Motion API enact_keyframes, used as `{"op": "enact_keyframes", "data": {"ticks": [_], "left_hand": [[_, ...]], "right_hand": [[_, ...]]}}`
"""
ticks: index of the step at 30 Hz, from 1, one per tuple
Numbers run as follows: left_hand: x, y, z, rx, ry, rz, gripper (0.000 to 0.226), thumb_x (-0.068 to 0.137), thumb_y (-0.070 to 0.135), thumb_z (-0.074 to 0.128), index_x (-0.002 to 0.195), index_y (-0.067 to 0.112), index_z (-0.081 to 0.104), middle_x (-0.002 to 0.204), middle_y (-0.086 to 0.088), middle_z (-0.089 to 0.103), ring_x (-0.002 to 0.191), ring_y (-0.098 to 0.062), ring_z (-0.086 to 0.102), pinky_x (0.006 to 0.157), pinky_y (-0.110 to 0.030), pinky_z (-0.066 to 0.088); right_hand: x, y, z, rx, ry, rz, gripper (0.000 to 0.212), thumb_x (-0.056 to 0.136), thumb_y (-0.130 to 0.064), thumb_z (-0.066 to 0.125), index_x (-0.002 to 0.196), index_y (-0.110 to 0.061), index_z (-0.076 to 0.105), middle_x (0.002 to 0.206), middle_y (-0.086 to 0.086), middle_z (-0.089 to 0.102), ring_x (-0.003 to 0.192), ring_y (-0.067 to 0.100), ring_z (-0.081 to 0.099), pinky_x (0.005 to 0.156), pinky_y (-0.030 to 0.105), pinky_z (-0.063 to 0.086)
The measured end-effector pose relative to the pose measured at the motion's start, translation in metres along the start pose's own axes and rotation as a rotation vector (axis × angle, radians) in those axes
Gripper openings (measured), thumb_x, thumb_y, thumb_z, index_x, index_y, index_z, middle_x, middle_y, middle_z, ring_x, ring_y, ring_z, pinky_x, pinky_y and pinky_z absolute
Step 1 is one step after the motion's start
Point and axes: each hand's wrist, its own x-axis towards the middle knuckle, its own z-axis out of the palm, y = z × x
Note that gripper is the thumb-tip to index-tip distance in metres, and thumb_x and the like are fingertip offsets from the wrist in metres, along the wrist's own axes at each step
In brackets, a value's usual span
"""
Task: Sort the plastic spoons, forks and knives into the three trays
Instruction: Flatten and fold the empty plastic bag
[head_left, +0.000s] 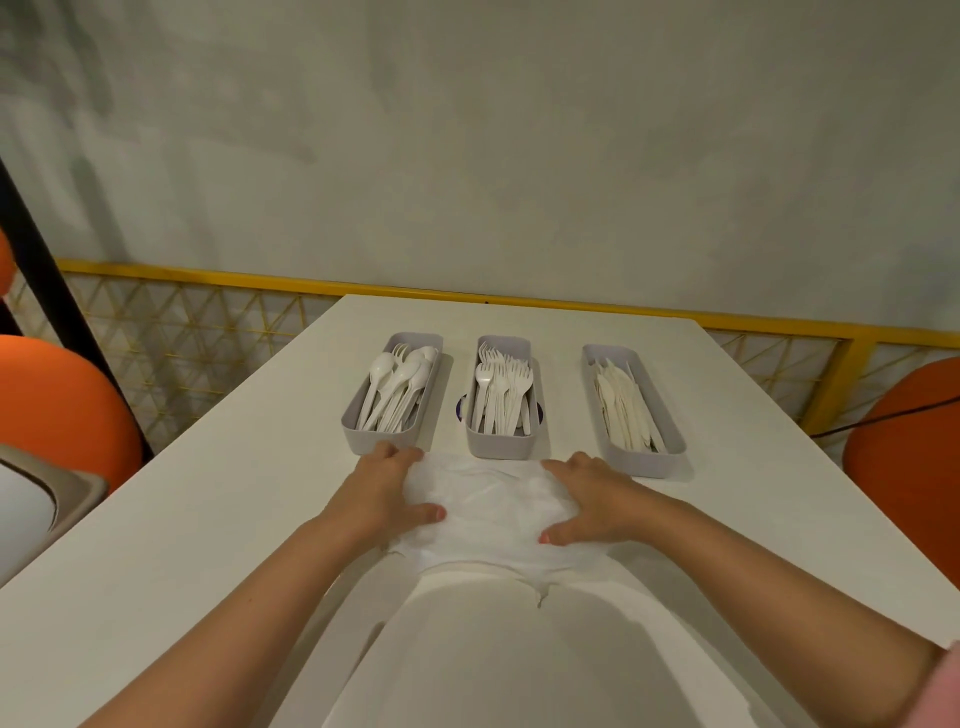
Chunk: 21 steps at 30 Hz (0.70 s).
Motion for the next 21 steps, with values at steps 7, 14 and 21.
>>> {"op": "enact_keyframes", "data": {"ticks": [7,14,21], "left_hand": [[-0.005,0.007,-0.003,-0.160,-0.026,-0.181,0.058,0.073,0.029,0.077,0.122,0.010,0.050,0.121,-0.005,0.058,0.100,-0.021,0.055,0.066,-0.021,0.040],[-0.015,0.007,-0.012,-0.399,0.284,0.117,0.037,0.076,-0.005,0.064,0.109,0.010,0.062,0.107,-0.009,0.065,0.090,-0.019,0.057,0.073,-0.025,0.040],[-0.019,-0.010,-0.029,-0.484,-0.169,0.332,0.023,0.076,0.015,0.075,0.088,0.032,0.067,0.106,0.007,0.045,0.098,-0.004,0.052,0.083,-0.016,0.044]], "right_hand": [[-0.005,0.005,-0.001,0.606,0.006,0.078,0.072,0.074,-0.034,0.076,0.136,-0.013,0.045,0.134,0.004,0.052,0.119,0.023,0.054,0.104,0.034,0.042],[-0.014,0.034,-0.005,1.118,0.081,-0.120,0.020,0.085,0.009,0.055,0.083,-0.009,0.062,0.081,0.005,0.062,0.075,0.018,0.058,0.066,0.024,0.046],[-0.025,0.046,-0.006,0.766,0.306,-0.417,0.055,0.077,0.019,0.042,0.061,-0.027,0.068,0.089,-0.003,0.054,0.081,-0.006,0.054,0.077,0.007,0.041]]}}
